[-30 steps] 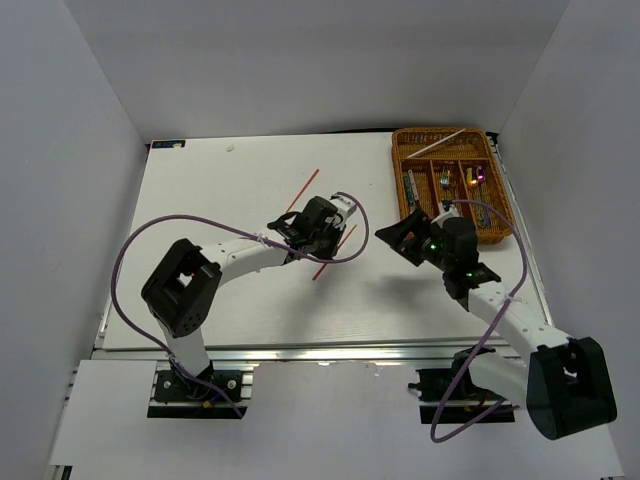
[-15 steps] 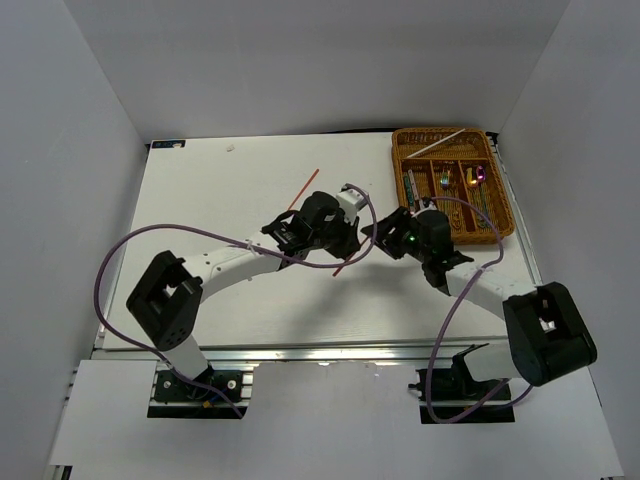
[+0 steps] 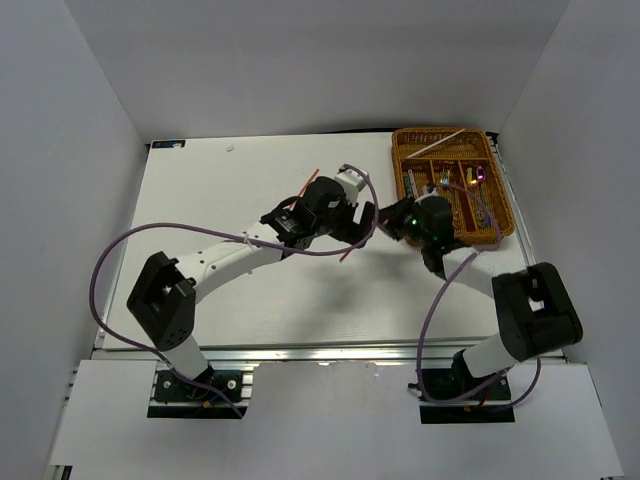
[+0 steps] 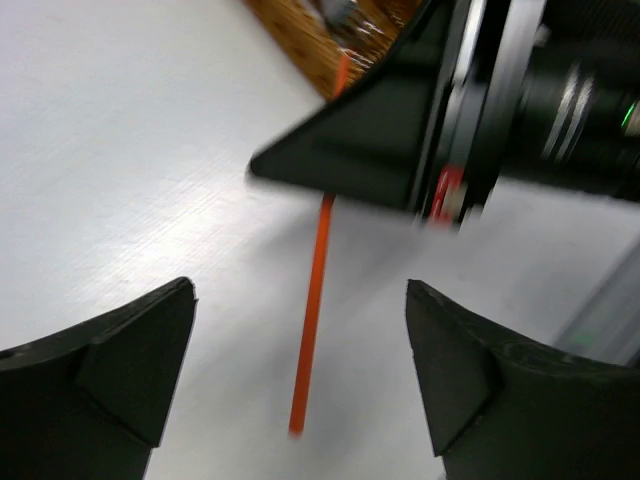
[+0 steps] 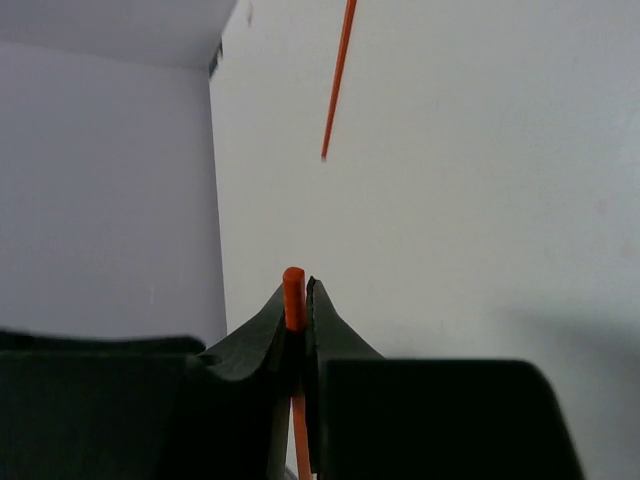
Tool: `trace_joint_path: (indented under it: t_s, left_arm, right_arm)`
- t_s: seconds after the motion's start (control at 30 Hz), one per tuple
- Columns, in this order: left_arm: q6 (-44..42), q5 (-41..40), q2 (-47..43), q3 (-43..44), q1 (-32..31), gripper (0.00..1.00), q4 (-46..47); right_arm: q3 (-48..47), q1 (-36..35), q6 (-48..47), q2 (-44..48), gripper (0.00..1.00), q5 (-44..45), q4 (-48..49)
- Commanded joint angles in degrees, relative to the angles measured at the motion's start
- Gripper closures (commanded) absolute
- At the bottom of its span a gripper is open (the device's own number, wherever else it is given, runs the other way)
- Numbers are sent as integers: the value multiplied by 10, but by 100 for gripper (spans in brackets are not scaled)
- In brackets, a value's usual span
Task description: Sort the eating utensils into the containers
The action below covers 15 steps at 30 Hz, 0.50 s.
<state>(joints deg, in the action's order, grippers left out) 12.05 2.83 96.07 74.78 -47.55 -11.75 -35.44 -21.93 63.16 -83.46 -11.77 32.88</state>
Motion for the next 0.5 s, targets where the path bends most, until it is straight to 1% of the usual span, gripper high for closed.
trace_joint_path:
  t_s: [0.0,0.03,0.07,0.1,0.13,0.17,0.2,0.23,0.27,0.3,0.37,0.43,0.47]
  left_arm:
    - [21,-168,-57,33,0,2,-71]
    - [36,-250,-91,32,0,2,-97]
    - [38,-277,-109,22,-1,2,-107]
    - [38,-293,-128,13,0,2,-115]
    - [31,-302,-148,2,0,2,-125]
    - [25,-310,-181,-19,1,2,-131]
    - [23,-316,-195,-28,0,2,-140]
    - [17,-321,-207,-37,0,2,-160]
    - [12,-329,-224,-53,1,2,-169]
    - [7,-338,-233,-64,2,2,-179]
    - [3,-347,-254,-86,3,2,-179]
    - [1,-348,-265,-111,3,2,-175]
    - [1,-345,-273,-119,3,2,-171]
  right_arm:
    - [-105,68,13,-42,100,26,-2]
    - [-135,102,9,-62,100,37,-12]
    - [-168,118,7,-105,100,50,-25]
    - [-241,147,6,-128,100,71,-57]
    - [-279,159,5,-157,100,78,-69]
    - [-313,171,13,-211,100,86,-78]
    - [-382,194,19,-237,100,87,-80]
    - [-423,203,21,-296,100,85,-84]
    - [-467,212,18,-327,100,77,-91]
    - [-557,233,4,-385,100,76,-116]
    - [-647,247,-10,-440,100,62,-144]
    - [-736,261,-16,-500,100,49,-143]
    - [-748,270,-12,-513,100,46,-129]
